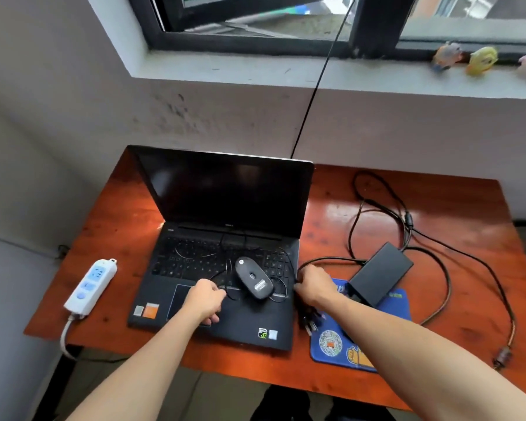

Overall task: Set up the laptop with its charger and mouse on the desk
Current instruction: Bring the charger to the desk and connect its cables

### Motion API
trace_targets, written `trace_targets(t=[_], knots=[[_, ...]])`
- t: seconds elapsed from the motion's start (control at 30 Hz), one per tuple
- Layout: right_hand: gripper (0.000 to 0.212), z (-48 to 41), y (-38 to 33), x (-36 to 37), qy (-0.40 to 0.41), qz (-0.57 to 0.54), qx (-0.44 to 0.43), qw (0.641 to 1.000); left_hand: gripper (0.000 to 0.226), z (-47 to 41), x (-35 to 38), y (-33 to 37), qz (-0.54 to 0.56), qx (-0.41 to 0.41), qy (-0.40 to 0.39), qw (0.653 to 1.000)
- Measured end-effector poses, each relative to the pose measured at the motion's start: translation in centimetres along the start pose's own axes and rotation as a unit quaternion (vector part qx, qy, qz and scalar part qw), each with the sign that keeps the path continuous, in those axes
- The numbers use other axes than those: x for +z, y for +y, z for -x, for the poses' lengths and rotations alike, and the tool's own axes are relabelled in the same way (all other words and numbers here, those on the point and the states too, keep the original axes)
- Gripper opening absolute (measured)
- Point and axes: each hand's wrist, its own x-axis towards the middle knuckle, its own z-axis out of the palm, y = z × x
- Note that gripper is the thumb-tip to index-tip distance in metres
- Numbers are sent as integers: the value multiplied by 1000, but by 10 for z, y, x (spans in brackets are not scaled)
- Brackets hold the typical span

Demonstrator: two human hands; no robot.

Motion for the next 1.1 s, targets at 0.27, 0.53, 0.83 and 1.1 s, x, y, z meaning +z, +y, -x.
trace_targets(t=[0.27, 0.53, 0.83, 1.1], knots=[[10, -28, -73, -28, 15, -388, -17, 921, 12, 0, -17, -15, -44, -9, 101, 994], [36, -40, -57, -35, 19, -331, -15, 943, 9, 11, -35, 15, -21, 47, 207, 977], [23, 9, 143, -101, 262, -183, 189, 928, 6, 25, 27, 116, -1, 222, 135, 966], [37, 63, 246, -78, 167, -65, 273, 945, 54, 32, 185, 162, -243, 270, -74, 929]])
